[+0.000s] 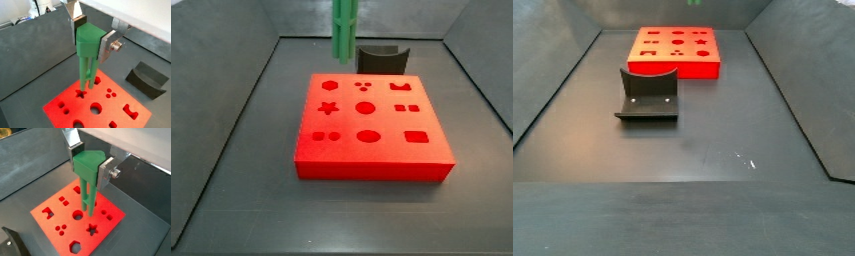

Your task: Insert the 3 prong object.

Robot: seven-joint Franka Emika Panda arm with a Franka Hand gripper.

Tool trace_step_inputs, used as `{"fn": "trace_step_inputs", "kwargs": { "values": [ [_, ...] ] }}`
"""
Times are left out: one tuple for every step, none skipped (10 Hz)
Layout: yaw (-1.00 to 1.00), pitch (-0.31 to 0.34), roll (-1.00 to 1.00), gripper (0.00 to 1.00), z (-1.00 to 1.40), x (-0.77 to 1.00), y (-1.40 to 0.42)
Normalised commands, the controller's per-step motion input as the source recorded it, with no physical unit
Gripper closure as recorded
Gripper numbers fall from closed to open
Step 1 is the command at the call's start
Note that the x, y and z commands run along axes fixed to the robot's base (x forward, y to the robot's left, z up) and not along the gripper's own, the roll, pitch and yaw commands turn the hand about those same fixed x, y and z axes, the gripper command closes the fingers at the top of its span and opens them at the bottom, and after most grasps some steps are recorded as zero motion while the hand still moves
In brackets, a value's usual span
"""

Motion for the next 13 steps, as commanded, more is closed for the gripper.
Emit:
{"fn": "trace_step_inputs", "kwargs": {
  "values": [
    [0.0, 0.0, 0.1, 1.0, -0.08, 0.0, 0.15],
    [0.0, 0.001, 0.09, 1.0, -0.07, 0.0, 0.44],
    [0.0, 0.0, 0.06, 1.0, -0.1, 0.0, 0.59],
    [0.0, 0.0, 0.0, 1.0, -0.17, 0.01, 0.7],
    [0.0, -0.03, -0.1, 1.0, -0.28, 0.11, 0.65],
    [0.0, -0.147, -0.18, 1.0, -0.44, 0.22, 0.56],
    [-0.01, -0.24, -0.2, 1.0, -0.46, 0.26, 0.41],
    [-0.12, -0.294, -0.14, 1.0, -0.48, 0.17, 0.16],
    [-0.12, -0.284, -0.06, 1.0, -0.39, 0.13, 0.07],
    [-0.1, -0.213, 0.01, 1.0, -0.3, 0.13, 0.0],
    [-0.13, -0.22, 0.05, 1.0, -0.32, 0.11, 0.0],
    [-0.09, -0.164, 0.1, 1.0, -0.19, 0.02, 0.0],
    [-0.11, -0.139, 0.2, 1.0, -0.23, 0.0, 0.0]
  ]
}}
